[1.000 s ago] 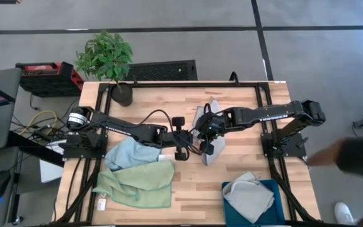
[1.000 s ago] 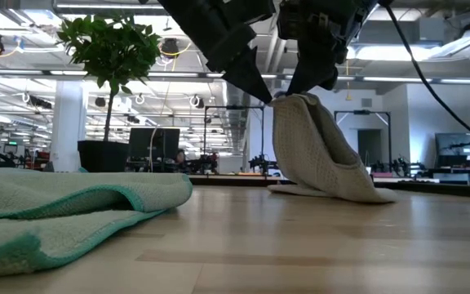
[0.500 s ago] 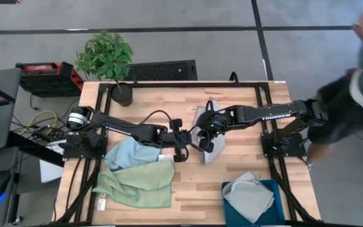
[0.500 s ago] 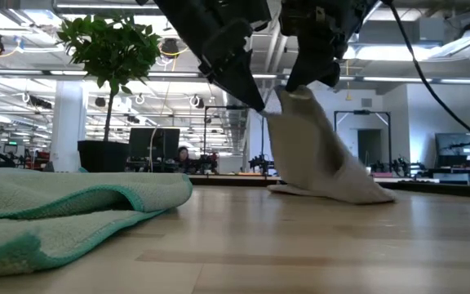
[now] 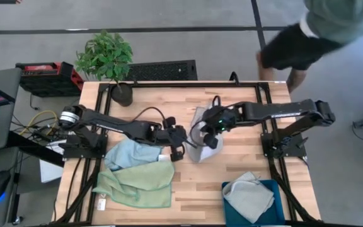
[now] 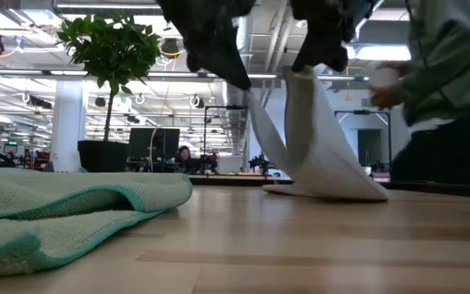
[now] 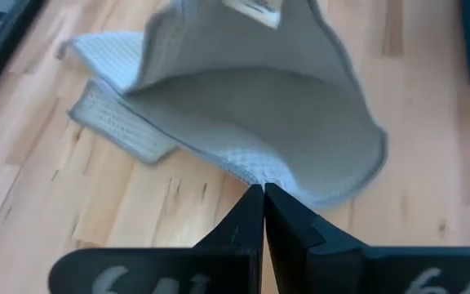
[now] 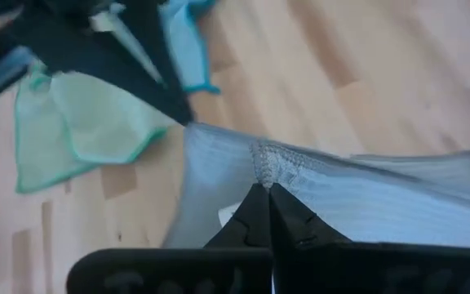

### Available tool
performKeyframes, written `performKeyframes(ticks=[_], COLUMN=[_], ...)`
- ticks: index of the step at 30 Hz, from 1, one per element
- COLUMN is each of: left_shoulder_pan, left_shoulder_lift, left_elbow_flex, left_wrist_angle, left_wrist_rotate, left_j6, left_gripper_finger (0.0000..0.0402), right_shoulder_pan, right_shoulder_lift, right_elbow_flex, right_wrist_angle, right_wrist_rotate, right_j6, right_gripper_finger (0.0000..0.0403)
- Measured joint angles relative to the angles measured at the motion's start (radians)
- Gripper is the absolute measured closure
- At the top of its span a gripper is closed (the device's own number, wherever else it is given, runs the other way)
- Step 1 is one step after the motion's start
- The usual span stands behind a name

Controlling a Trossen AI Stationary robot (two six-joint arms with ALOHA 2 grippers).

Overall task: Fold microfiber towels
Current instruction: Fold the gray microfiber towel

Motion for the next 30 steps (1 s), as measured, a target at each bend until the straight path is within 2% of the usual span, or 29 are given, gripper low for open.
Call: performKeyframes(ticks=[9,13,22,25,30], left_shoulder_pan=[-0.001,-0.001,0.001,0.002,0.003], left_shoulder_lift=[-0.161,-0.239,-0.381,-0.424,-0.49], left_elbow_flex=[0.0,0.0,0.0,0.0,0.0], left_wrist_angle=[-0.028,-0.03,-0.045,-0.036,0.018], left_wrist_rotate=[-0.018,-0.077,-0.217,-0.25,-0.374], left_j6=[-0.185,-0.251,-0.229,-0.204,-0.145], left_gripper_finger=[0.0401,0.0401,0.0401,0.0401,0.0401], right_shoulder_pan=[-0.061,-0.094,-0.186,-0.215,-0.272], right_shoulder_lift=[-0.195,-0.277,-0.422,-0.442,-0.448], right_elbow_flex=[0.001,0.0,0.004,0.03,0.109], right_wrist_angle=[-0.103,-0.12,-0.124,-0.131,-0.134], right_wrist_rotate=[0.036,0.047,0.069,0.069,0.074], right_j6=[0.0,-0.004,-0.062,-0.1,-0.17], right_gripper_finger=[0.0401,0.0401,0.0401,0.0401,0.0401])
